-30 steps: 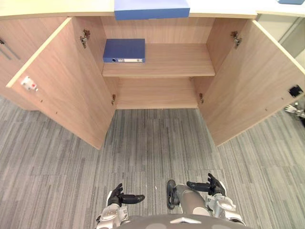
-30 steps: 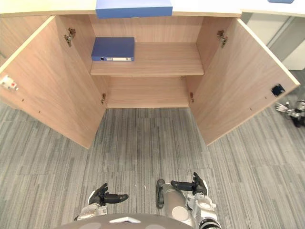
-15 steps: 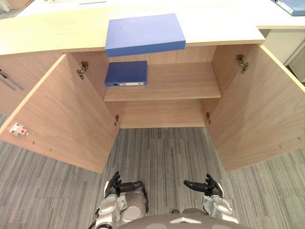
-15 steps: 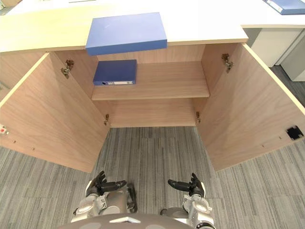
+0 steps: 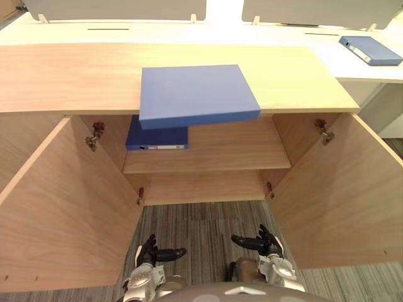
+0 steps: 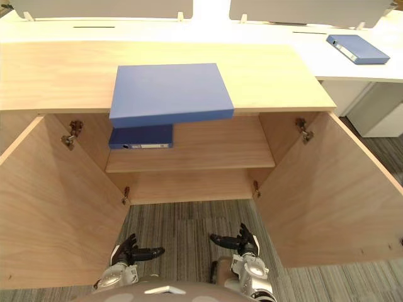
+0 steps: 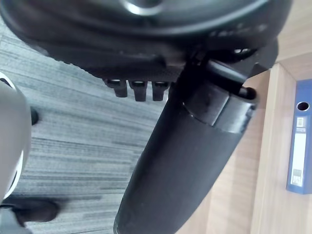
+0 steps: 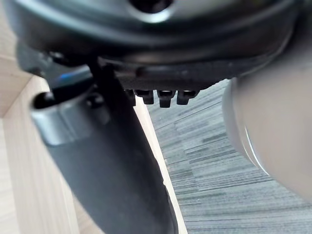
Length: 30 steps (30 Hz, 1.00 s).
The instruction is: Walk over to the cabinet, pick up the folder, carry it to the office cabinet, place the folder inside the office cabinet, then close the office cabinet door
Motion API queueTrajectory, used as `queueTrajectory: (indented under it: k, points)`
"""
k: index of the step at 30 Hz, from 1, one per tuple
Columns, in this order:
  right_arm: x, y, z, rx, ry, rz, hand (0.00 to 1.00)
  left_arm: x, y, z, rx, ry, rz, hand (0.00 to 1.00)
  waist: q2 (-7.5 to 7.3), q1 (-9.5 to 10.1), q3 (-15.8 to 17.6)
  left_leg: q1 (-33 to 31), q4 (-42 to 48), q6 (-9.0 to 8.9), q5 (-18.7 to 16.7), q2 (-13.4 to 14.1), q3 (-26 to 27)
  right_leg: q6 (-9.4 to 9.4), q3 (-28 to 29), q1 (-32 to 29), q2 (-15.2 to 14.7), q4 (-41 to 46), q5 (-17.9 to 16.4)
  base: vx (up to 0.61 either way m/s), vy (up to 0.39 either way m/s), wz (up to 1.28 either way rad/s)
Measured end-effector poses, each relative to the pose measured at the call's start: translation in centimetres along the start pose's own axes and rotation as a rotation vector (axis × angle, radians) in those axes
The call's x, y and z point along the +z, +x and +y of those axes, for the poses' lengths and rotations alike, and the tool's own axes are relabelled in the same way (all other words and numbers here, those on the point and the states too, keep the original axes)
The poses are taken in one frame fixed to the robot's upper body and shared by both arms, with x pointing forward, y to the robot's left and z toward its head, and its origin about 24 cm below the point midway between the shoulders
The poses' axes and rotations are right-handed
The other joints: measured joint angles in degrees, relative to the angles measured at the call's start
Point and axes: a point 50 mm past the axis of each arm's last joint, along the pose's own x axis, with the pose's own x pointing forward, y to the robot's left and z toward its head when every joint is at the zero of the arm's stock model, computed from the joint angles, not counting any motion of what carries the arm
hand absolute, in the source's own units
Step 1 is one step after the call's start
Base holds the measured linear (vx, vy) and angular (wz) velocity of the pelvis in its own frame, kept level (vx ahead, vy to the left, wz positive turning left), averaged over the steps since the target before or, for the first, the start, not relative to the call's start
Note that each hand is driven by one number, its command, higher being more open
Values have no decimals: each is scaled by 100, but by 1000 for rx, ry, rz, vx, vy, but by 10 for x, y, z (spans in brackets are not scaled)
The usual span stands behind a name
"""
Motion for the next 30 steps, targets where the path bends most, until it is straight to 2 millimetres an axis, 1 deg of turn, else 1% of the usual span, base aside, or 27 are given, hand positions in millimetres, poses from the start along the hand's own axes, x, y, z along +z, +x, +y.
queueTrajectory:
  k: [1, 2, 3, 4, 5, 6, 7, 8, 9, 10, 11, 12, 13, 14, 15, 17, 20, 23, 26, 30]
  points:
    - [1, 1, -4, -8, -11, 3, 100, -2, 0, -5, -9, -13, 12, 100, 155, 18, -19, 34, -52, -63, -20, 117, -61, -35, -92, 67, 87, -24, 36, 411, -130, 35]
    - [0, 2, -13, -30, -18, 16, 100, -9, -2, -13, -16, -45, 41, 100, 349, 40, -133, 83, -162, -159, 40, 236, -101, -77, -155, 187, 198, -191, 23, 389, -129, 26]
    - [0, 2, -18, -50, -6, 18, 100, -12, -3, -17, -25, -54, 48, 100, 455, 37, -177, 114, -195, -220, 90, 328, -159, -136, -278, 317, 254, -312, -34, 361, -134, 30]
    - [0, 2, -20, -56, -1, 20, 100, -12, -3, -19, -30, -54, 47, 100, 487, 31, -171, 133, -124, -255, 111, 372, -186, -166, -337, 410, 275, -365, -54, 373, -192, 40]
    - [-1, 1, -21, -62, -1, 25, 100, -9, -2, -19, -35, -46, 39, 100, 463, 23, -148, 35, 315, -320, 151, 443, -227, -198, -450, 645, 279, -515, -91, 298, -195, 51]
    - [-4, 0, -23, -65, -1, 32, 100, -4, -1, -20, -36, -46, 22, 100, 402, 40, -114, -263, 1092, -463, 248, 525, -257, -225, -547, 960, 254, -725, -110, 269, -193, 50]
    - [-5, 0, -23, -66, -1, 35, 100, -2, 0, -19, -35, -48, 15, 100, 346, 47, -83, -376, 1386, -484, 260, 577, -263, -246, -569, 1054, 232, -793, -125, 131, -116, 39]
    - [-6, -1, -24, -70, -1, 39, 100, 3, 0, -20, -33, -61, -8, 100, 301, 61, -48, -679, 2136, -515, 215, 717, -204, -270, -611, 1278, 220, -947, -146, 85, -60, 19]
    - [-8, -1, -25, -78, -1, 45, 100, 4, 0, -22, -36, -68, -16, 100, 307, 66, -51, -861, 2434, -495, 105, 829, -65, -273, -630, 1397, 219, -1025, -148, 69, -16, 12]
    - [-8, -1, -25, -81, 0, 46, 100, 7, 0, -25, -42, -74, -27, 100, 312, 69, -55, -1069, 2352, -432, 36, 899, 123, -264, -637, 1475, 191, -1112, -152, 51, 25, -2]
    - [-8, -1, -25, -81, 1, 48, 100, 8, 0, -26, -44, -75, -32, 100, 313, 70, -55, -1142, 2155, -430, 40, 900, 171, -237, -625, 1469, 173, -1111, -160, 39, 84, -6]
    - [-8, -1, -25, -81, 2, 48, 100, 9, 0, -26, -46, -74, -35, 100, 319, 69, -59, -1187, 1726, -385, 97, 865, 183, -182, -605, 1462, 151, -1099, -175, 54, 163, -9]
    - [-6, -1, -27, -88, 1, 45, 100, 7, 0, -29, -53, -75, -29, 100, 392, 66, -104, -1188, 871, -413, 443, 798, 125, -67, -569, 1432, 183, -1080, -202, 64, 183, -8]
    - [-7, -1, -27, -90, 1, 50, 100, 6, -1, -31, -58, -76, -21, 100, 412, 70, -142, -1084, 700, -429, 412, 753, 102, -8, -536, 1430, 176, -1086, -210, 96, 187, -2]
    - [-9, -2, -26, -89, 6, 56, 100, 6, 0, -27, -51, -62, -21, 100, 260, 54, -174, -948, 367, -343, 496, 578, 130, 57, -504, 1421, 87, -1158, -187, 75, 110, -1]
    - [-14, -3, -24, -87, 10, 67, 100, 6, 1, -24, -48, -41, -19, 100, 163, 50, -205, -828, 142, -296, 568, 432, 182, 137, -464, 1476, -24, -1285, -138, 65, 119, -4]
    - [-16, -4, -26, -90, 6, 72, 100, 3, 0, -23, -46, -34, -7, 100, 177, 50, -224, -550, -151, -224, 629, 238, 254, 213, -390, 1673, -124, -1463, -89, 42, 109, -6]
    - [-17, -4, -28, -95, 4, 83, 100, 0, 0, -21, -49, -14, 8, 100, 196, 47, -274, -392, -477, -184, 774, 132, 235, 236, -388, 1745, -157, -1563, -66, 27, 45, 3]
    - [-21, -4, -32, -109, -1, 101, 100, -1, 0, -22, -60, 25, 12, 100, 192, 47, -288, -234, -831, -157, 953, 82, 101, 192, -397, 1811, -128, -1637, -31, 5, -26, 8]
    - [-25, -6, -41, -140, -14, 121, 100, 5, -3, -24, -54, 73, -42, 100, 189, 34, -293, -89, -1211, -123, 1161, 37, -179, 140, -422, 1860, -89, -1721, 37, -33, -36, 9]
